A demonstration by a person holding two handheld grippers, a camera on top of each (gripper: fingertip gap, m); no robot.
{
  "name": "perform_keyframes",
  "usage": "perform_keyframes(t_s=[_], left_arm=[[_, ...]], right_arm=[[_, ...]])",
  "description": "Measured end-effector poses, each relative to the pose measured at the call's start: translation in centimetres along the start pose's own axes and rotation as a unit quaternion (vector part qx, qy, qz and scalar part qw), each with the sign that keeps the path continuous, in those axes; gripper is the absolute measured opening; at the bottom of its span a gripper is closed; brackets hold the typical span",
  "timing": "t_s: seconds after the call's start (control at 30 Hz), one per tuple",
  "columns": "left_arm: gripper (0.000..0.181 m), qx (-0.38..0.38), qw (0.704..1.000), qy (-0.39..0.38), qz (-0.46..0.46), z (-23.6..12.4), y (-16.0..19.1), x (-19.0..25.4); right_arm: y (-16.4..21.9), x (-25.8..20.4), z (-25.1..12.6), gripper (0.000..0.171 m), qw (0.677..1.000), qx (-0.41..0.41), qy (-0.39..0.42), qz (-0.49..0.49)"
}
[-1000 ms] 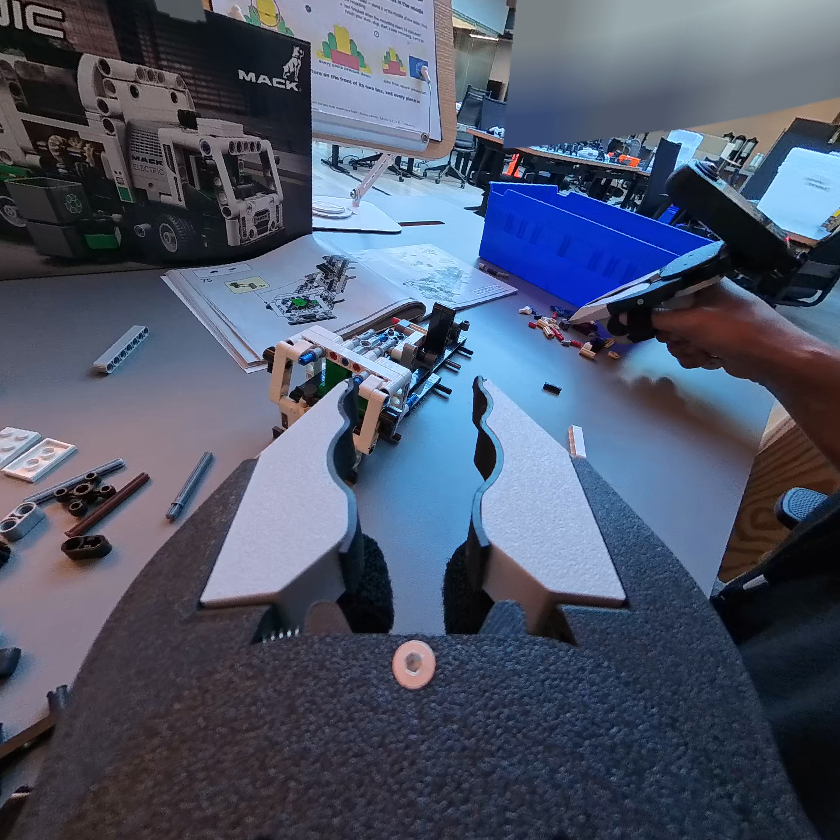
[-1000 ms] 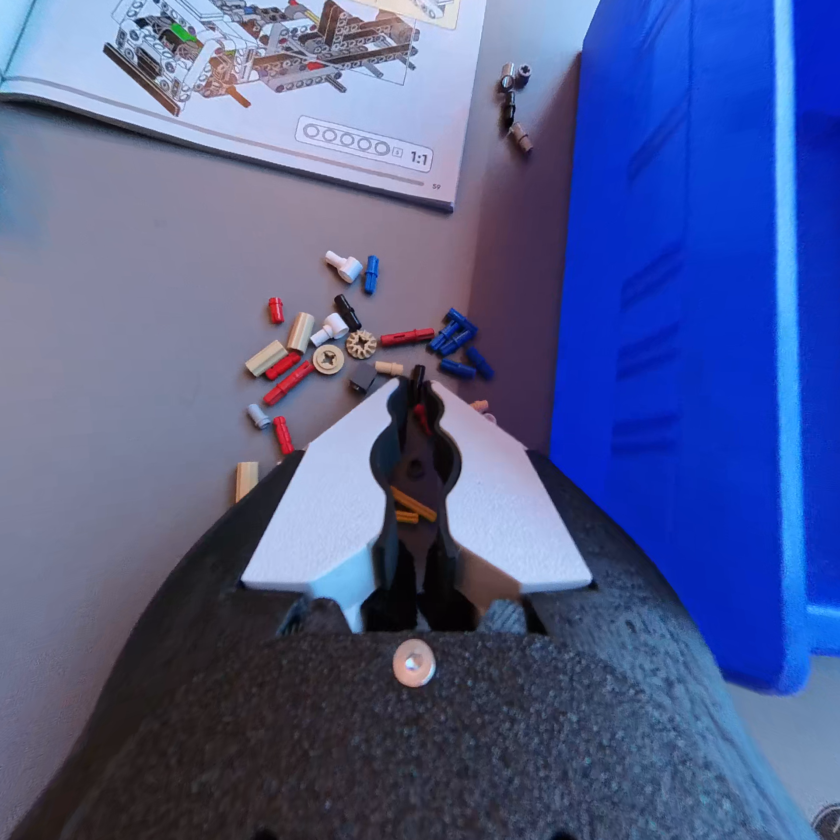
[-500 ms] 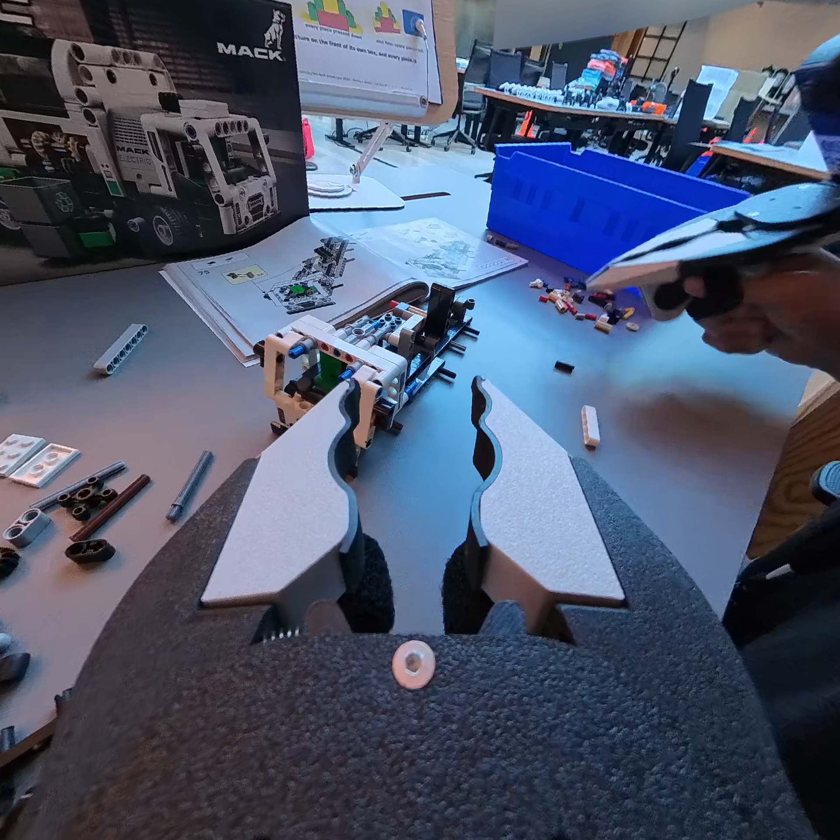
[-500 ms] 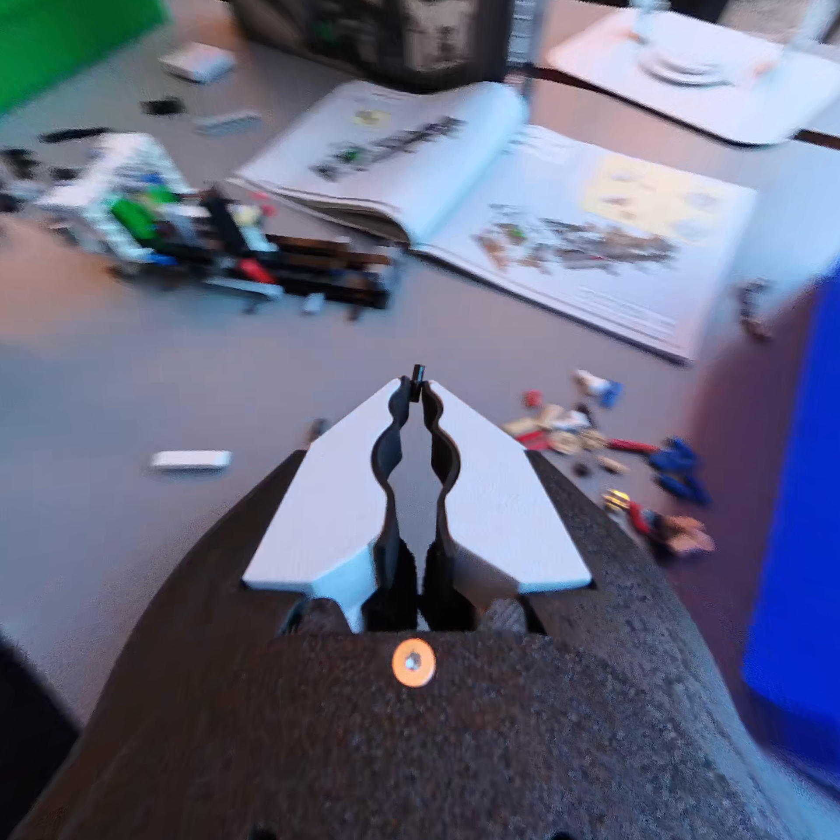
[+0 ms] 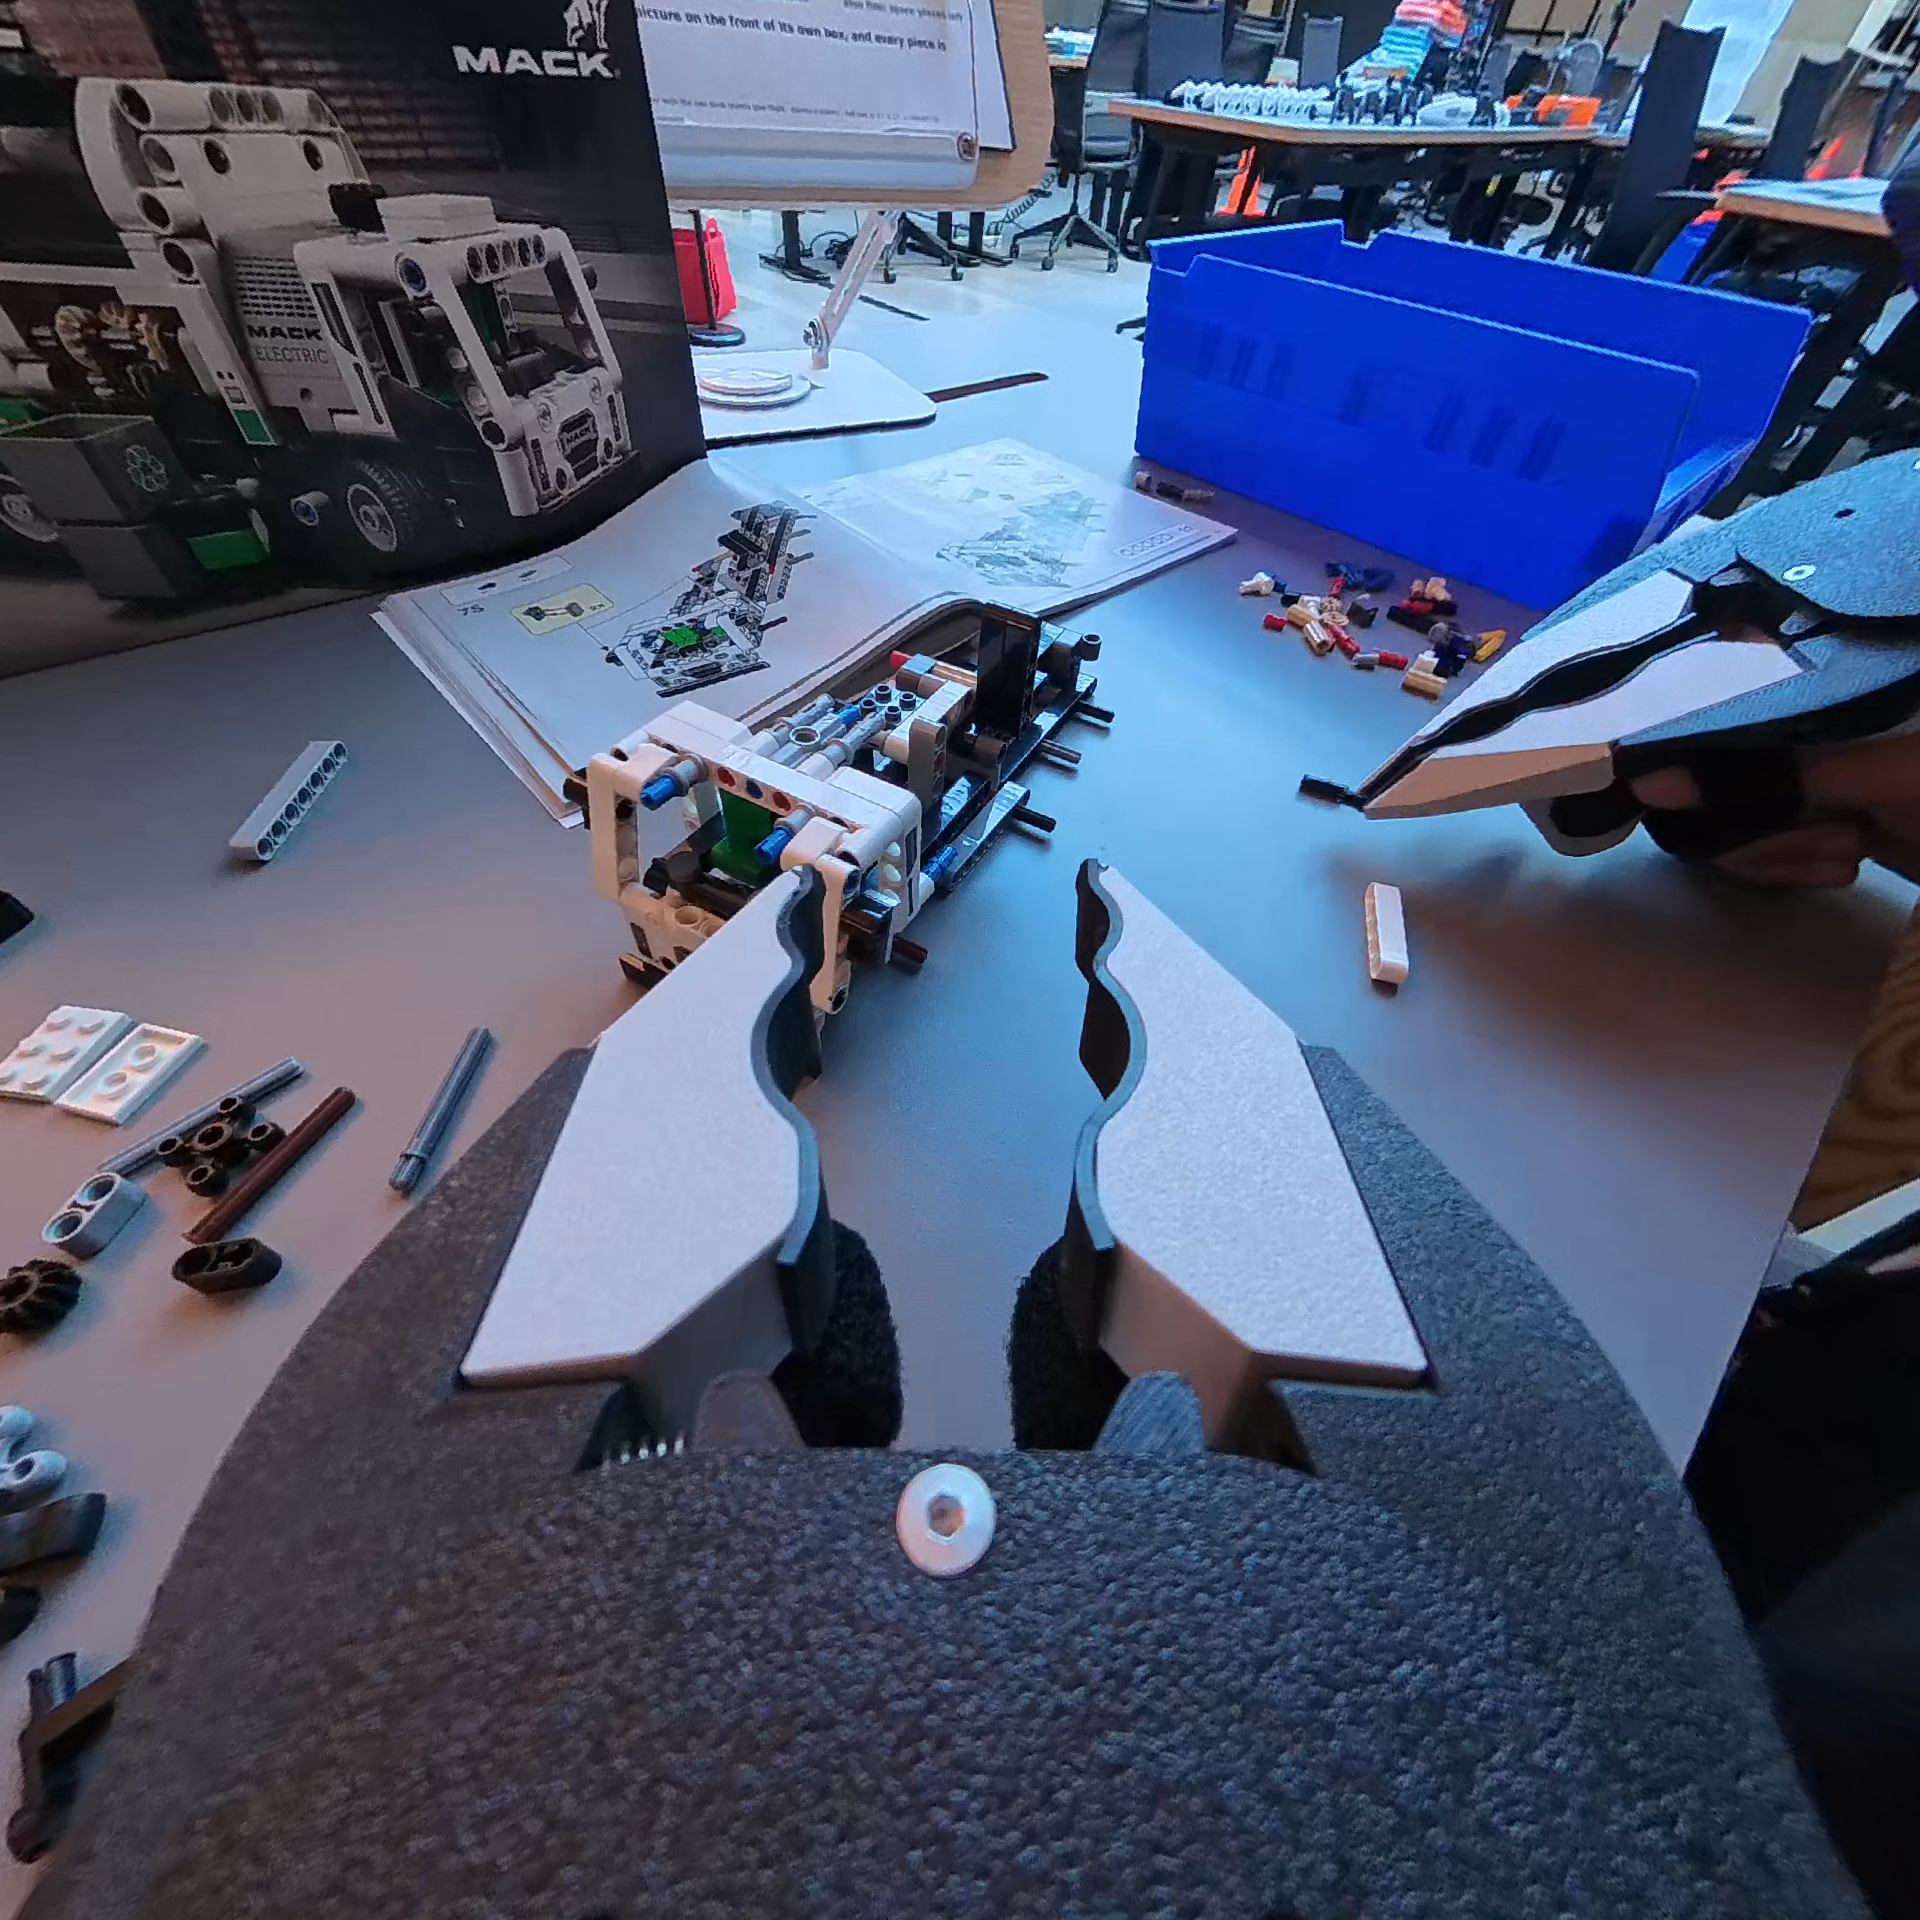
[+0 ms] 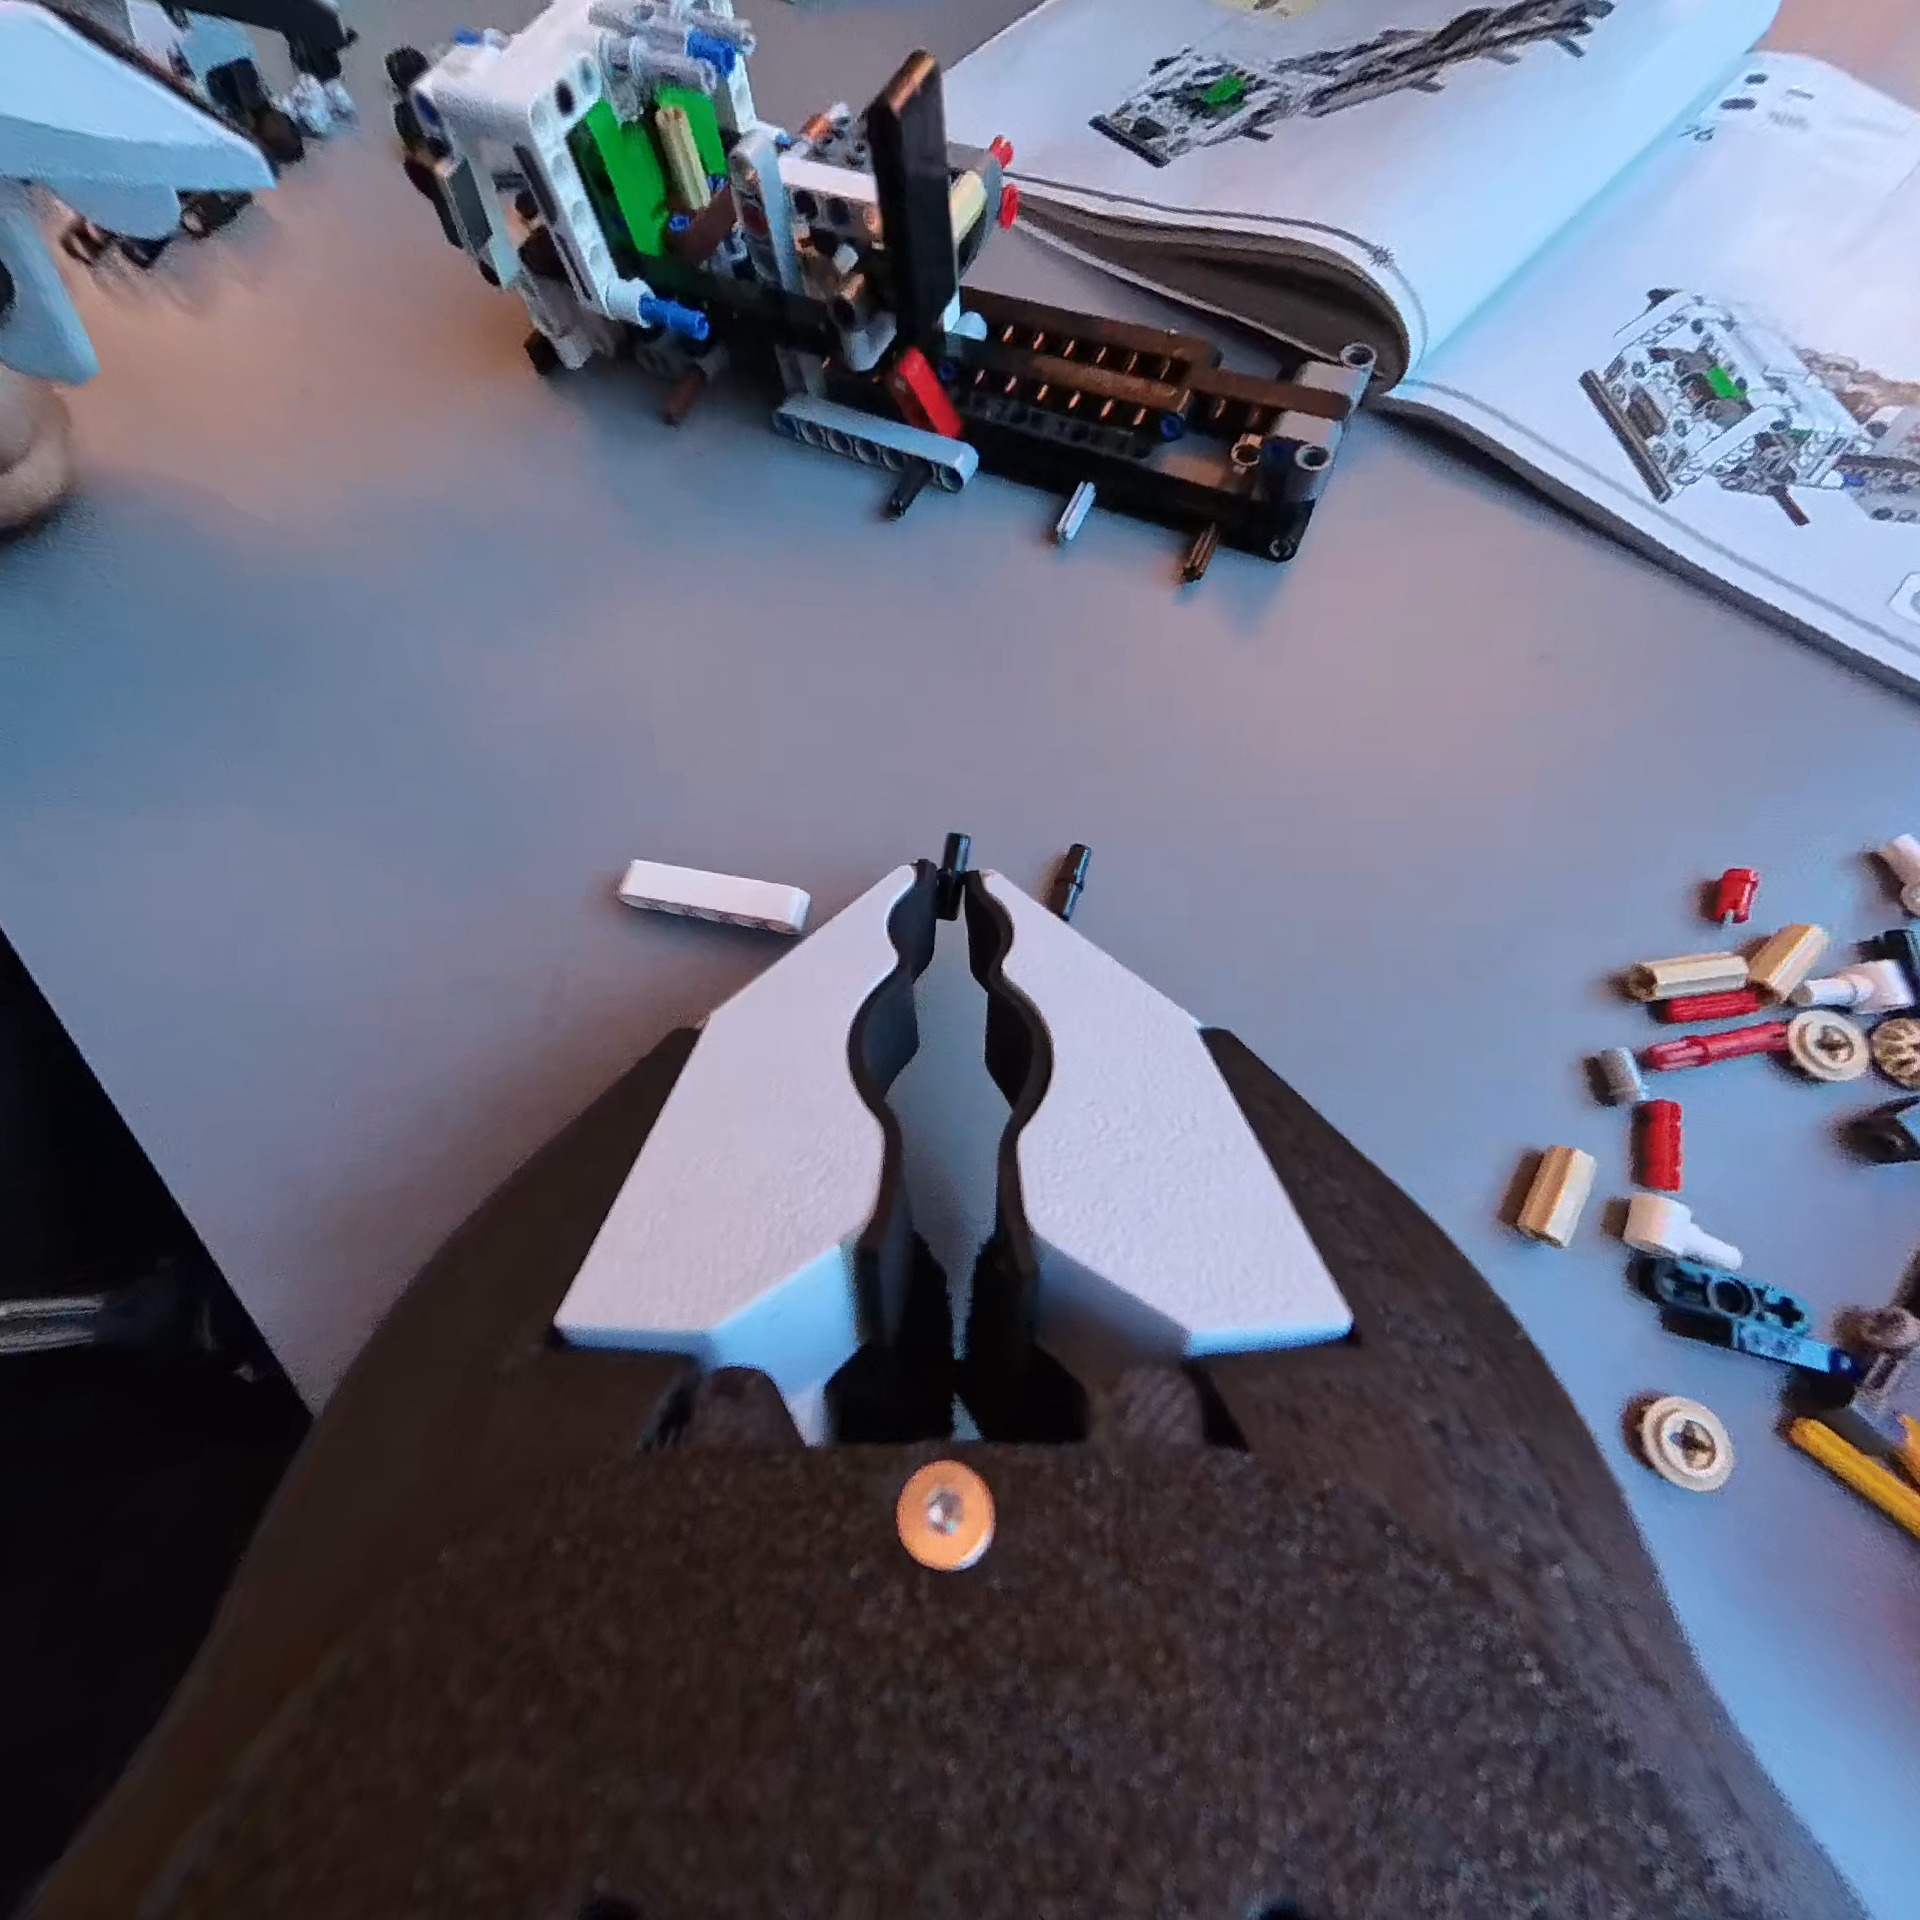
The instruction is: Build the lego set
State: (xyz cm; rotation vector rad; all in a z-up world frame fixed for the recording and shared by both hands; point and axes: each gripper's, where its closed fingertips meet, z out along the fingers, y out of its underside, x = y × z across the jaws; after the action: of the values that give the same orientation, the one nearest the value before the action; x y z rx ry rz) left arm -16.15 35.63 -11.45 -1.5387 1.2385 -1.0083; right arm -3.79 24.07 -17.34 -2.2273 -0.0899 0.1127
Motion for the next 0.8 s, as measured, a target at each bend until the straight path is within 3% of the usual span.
perform_keyframes(t_s=[0.37, 0.8], left_arm=[[0.048, -0.004, 1.0, -0.006, 0.013, 0.1, 0.1, 0.1], [0.048, 0.013, 0.998, -0.053, 0.027, -2.1, -1.1, -1.5]], right_arm=[[1.0, -0.1, 0.7, 0.004, 0.999, -0.041, 0.017, -0.031], [-0.1, -0.2, -0.1, 0.015, 1.0, 0.007, 0.008, -0.024]])
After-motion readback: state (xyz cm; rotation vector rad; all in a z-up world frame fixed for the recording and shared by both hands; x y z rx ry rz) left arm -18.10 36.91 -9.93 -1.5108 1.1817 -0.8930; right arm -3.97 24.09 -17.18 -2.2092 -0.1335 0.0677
